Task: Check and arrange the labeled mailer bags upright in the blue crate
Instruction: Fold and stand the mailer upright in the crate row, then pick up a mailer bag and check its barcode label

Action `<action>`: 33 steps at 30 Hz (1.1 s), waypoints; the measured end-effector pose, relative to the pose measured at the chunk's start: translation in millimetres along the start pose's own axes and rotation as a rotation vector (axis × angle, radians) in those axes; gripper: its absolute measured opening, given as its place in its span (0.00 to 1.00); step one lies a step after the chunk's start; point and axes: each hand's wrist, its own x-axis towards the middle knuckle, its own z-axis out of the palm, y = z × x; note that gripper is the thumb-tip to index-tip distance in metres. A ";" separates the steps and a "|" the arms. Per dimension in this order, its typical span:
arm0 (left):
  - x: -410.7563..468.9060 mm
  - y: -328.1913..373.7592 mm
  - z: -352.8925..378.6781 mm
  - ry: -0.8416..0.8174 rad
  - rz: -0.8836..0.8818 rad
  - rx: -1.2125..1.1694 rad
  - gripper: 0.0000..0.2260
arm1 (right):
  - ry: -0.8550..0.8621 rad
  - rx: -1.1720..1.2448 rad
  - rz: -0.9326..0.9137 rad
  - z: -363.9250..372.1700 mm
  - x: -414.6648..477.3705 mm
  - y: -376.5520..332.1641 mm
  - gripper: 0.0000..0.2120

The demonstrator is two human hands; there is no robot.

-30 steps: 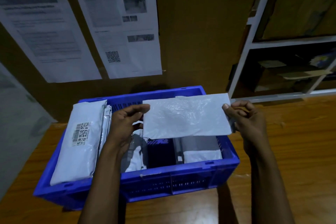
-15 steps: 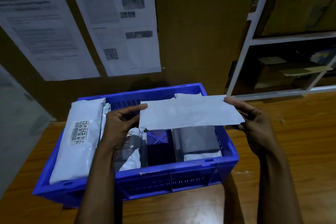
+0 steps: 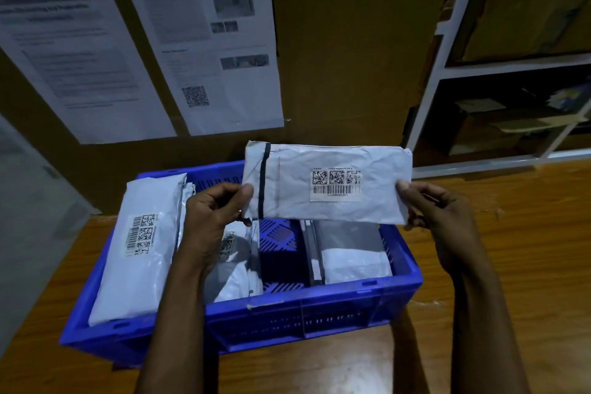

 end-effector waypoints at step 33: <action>29.0 31.3 29.8 -0.140 -0.131 -0.050 0.12 | -0.476 0.001 0.198 55.1 -6.6 -25.7 0.10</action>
